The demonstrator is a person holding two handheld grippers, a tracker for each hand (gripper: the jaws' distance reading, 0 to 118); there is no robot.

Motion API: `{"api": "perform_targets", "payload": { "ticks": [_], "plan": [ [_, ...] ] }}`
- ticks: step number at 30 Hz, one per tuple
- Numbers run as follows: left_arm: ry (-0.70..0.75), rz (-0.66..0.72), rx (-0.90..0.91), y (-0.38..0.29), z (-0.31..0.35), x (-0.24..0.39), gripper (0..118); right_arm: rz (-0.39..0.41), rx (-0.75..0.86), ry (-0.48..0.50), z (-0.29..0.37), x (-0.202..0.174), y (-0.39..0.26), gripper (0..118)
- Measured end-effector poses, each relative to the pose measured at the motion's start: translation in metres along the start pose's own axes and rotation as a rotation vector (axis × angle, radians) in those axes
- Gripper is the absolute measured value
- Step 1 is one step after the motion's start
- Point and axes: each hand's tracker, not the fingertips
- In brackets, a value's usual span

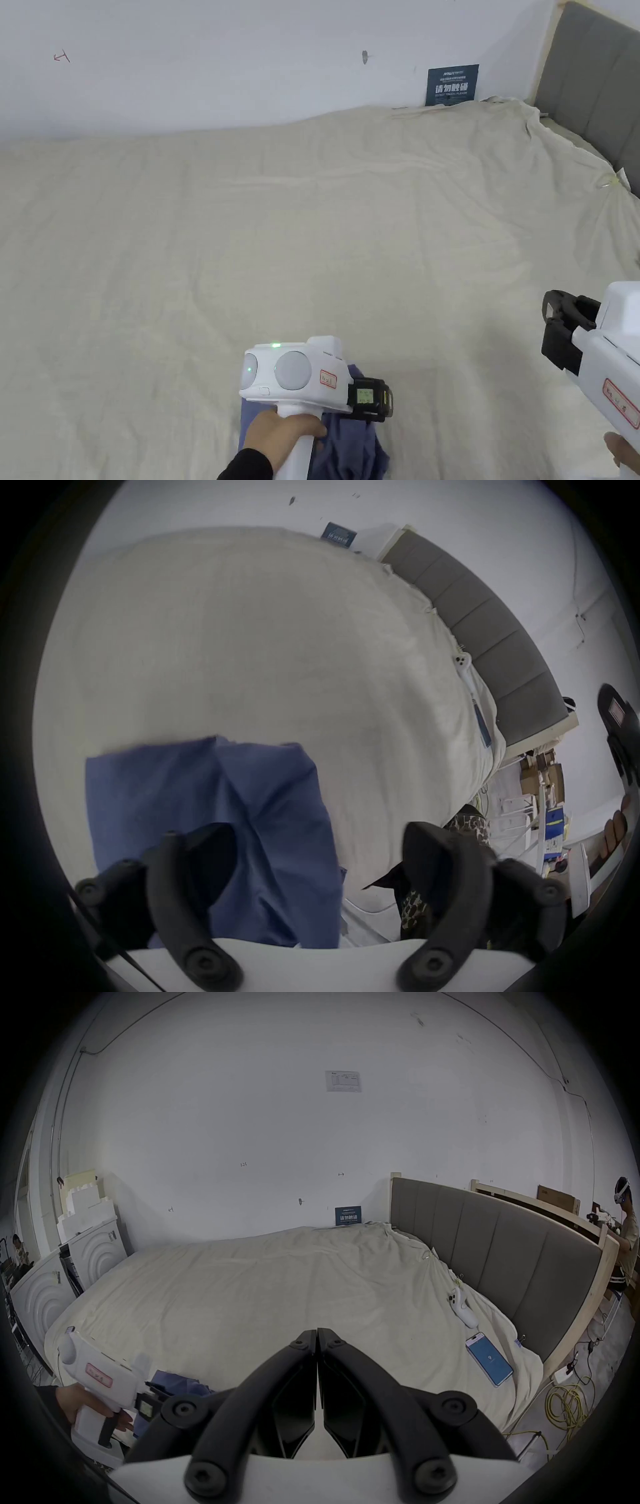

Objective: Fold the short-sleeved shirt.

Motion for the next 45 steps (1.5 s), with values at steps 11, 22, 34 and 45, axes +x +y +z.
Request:
{"api": "perform_targets", "payload": {
  "ticks": [11,22,34,45],
  "plan": [
    [0.095,-0.046,0.263,-0.002,0.09,-0.031,106,0.012,0.024,0.019,0.001,-0.009,0.008,0],
    [0.124,-0.032,0.335,-0.049,0.055,-0.056,0,0.016,0.014,0.022,0.002,-0.01,0.006,0],
    [0.083,-0.042,0.196,-0.065,-0.023,-0.027,0,-0.008,-0.019,-0.012,0.001,0.007,-0.004,0],
    [0.09,-0.145,0.17,-0.067,-0.054,0.015,0,-0.024,-0.03,-0.042,0.003,0.021,-0.008,0]
  ]
}}
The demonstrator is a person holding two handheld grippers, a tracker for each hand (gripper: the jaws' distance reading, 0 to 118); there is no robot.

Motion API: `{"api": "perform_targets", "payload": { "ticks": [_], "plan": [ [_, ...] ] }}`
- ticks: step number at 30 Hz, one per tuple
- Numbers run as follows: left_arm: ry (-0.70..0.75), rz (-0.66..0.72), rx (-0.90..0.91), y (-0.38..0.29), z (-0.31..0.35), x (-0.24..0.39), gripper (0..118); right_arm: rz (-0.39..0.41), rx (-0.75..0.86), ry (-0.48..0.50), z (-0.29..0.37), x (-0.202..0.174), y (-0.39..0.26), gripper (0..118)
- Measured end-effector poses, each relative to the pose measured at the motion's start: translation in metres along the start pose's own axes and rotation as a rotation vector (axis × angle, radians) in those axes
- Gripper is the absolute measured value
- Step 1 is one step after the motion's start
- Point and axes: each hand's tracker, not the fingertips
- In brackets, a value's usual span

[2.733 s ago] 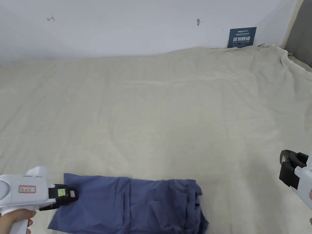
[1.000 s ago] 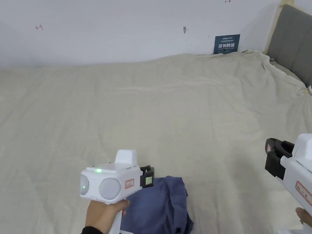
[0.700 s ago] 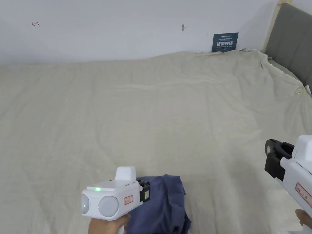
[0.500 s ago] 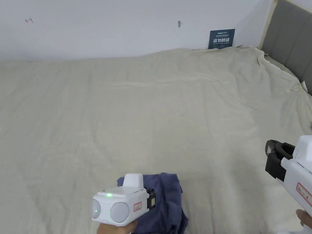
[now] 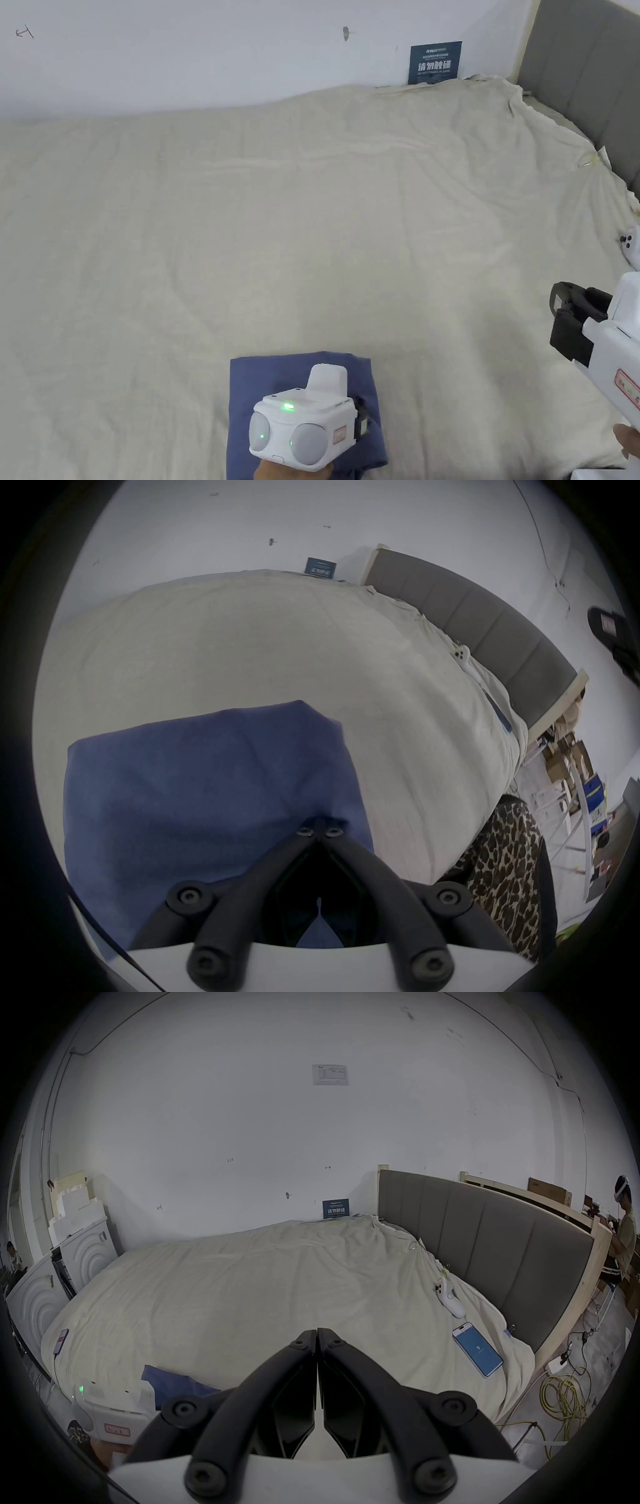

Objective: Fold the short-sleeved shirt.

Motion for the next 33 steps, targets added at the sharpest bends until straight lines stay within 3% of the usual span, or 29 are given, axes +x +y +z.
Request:
{"api": "perform_targets", "payload": {
  "ticks": [9,16,25,33],
  "plan": [
    [-0.032,0.029,0.012,0.0,0.006,-0.004,0,0.002,0.001,-0.003,0.001,-0.002,0.002,0],
    [-0.055,0.07,0.215,0.027,0.09,-0.032,0,0.023,0.037,0.027,0.005,-0.019,0.012,0],
    [0.117,0.078,0.529,0.056,0.198,-0.078,0,0.058,0.142,0.092,0.006,-0.06,0.034,0],
    [0.335,0.047,0.764,0.043,0.247,-0.106,0,0.083,0.219,0.13,-0.001,-0.09,0.037,0]
  ]
}}
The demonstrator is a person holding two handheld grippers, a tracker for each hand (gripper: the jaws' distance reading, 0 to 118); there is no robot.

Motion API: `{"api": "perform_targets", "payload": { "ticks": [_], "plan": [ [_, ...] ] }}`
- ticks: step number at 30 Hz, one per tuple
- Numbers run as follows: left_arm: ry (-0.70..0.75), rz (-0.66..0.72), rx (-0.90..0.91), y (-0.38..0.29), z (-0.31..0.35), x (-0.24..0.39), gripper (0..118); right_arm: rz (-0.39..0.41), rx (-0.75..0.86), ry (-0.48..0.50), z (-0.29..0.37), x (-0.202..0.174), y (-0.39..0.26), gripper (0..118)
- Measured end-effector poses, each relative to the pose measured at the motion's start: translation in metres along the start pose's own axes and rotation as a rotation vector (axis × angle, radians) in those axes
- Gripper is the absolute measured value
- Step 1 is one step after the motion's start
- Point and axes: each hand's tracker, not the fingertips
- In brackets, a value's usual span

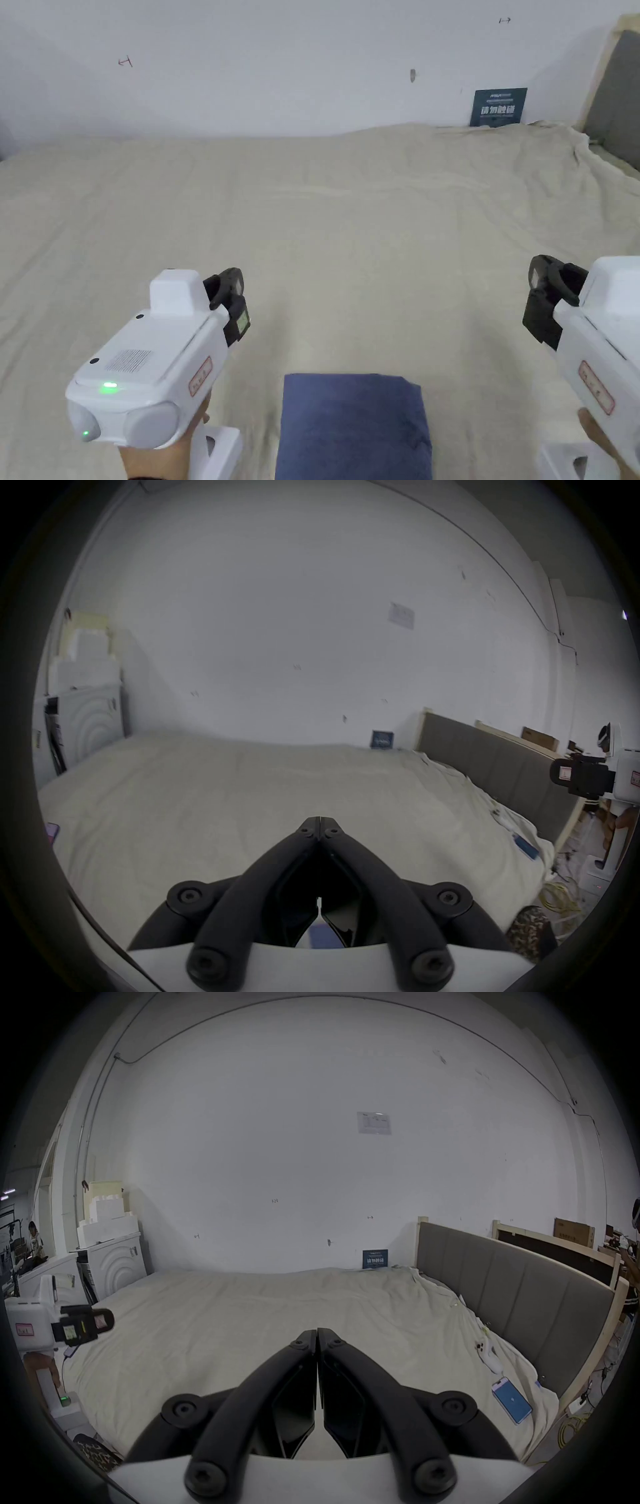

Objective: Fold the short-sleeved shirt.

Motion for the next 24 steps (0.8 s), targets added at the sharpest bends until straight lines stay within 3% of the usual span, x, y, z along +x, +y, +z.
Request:
{"api": "perform_targets", "payload": {
  "ticks": [9,16,24],
  "plan": [
    [0.144,-0.015,0.095,-0.006,0.015,-0.025,0,0.02,0.055,-0.006,0.001,-0.014,-0.006,0],
    [0.143,0.009,0.076,-0.008,0.015,-0.031,0,0.009,0.039,0.018,-0.009,-0.023,-0.018,0],
    [0.121,0.042,0.026,-0.022,0.016,-0.038,0,-0.005,-0.092,0.079,-0.04,-0.068,-0.092,0]
  ]
}}
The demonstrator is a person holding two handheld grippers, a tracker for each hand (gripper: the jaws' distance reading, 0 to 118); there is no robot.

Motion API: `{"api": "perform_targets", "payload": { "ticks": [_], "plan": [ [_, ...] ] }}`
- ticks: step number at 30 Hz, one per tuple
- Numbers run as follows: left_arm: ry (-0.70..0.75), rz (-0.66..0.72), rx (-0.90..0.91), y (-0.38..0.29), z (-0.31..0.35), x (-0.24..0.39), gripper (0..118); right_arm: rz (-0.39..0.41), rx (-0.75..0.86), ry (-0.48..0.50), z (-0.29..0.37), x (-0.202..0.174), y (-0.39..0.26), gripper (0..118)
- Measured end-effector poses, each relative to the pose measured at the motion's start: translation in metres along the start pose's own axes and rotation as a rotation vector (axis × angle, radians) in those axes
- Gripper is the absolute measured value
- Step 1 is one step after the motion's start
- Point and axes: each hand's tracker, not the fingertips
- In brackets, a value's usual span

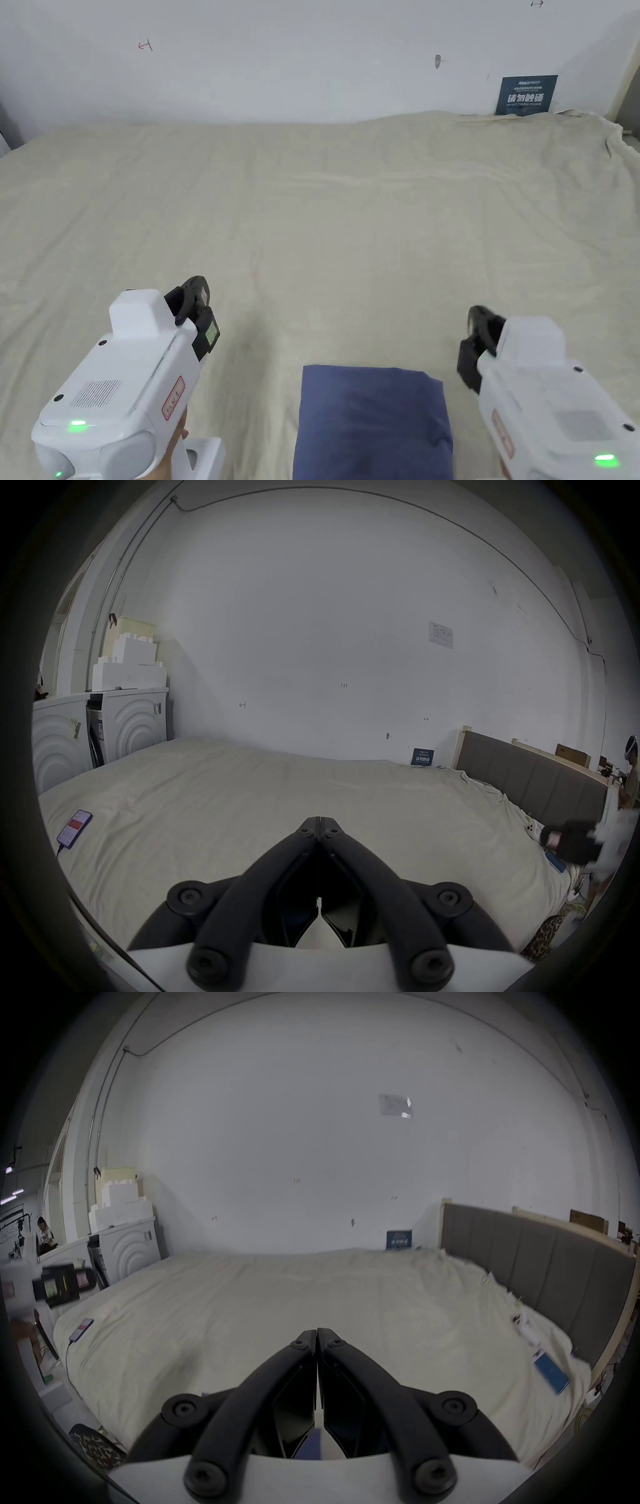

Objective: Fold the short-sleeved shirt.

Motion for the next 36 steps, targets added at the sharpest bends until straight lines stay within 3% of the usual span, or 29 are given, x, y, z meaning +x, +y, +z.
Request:
{"api": "perform_targets", "payload": {
  "ticks": [8,18,23,26,27,29,30,32,36],
  "plan": [
    [-0.013,0.021,-0.077,-0.024,-0.001,-0.008,0,0.014,-0.235,0.042,-0.038,-0.04,-0.085,0],
    [-0.03,0.021,-0.203,-0.059,-0.005,-0.01,0,0.0,-0.361,0.041,-0.061,-0.062,-0.139,0],
    [-0.088,0.065,-0.316,-0.074,-0.017,-0.004,0,0.003,-0.341,0.034,-0.061,-0.062,-0.141,0],
    [-0.159,0.122,-0.454,-0.085,-0.033,0.003,11,0.042,-0.328,0.031,-0.059,-0.067,-0.142,0],
    [-0.195,0.14,-0.487,-0.089,-0.038,0.005,20,0.043,-0.328,0.03,-0.06,-0.065,-0.142,0],
    [-0.267,0.186,-0.588,-0.1,-0.051,0.007,53,0.037,-0.336,0.032,-0.061,-0.064,-0.138,0],
    [-0.29,0.202,-0.64,-0.105,-0.057,0.009,79,0.034,-0.342,0.035,-0.061,-0.063,-0.137,0],
    [-0.342,0.211,-0.747,-0.118,-0.074,0.012,102,0.027,-0.35,0.039,-0.064,-0.059,-0.139,0],
    [-0.374,0.226,-0.872,-0.139,-0.099,0.011,102,0.025,-0.36,0.041,-0.063,-0.059,-0.137,0]
  ]
}}
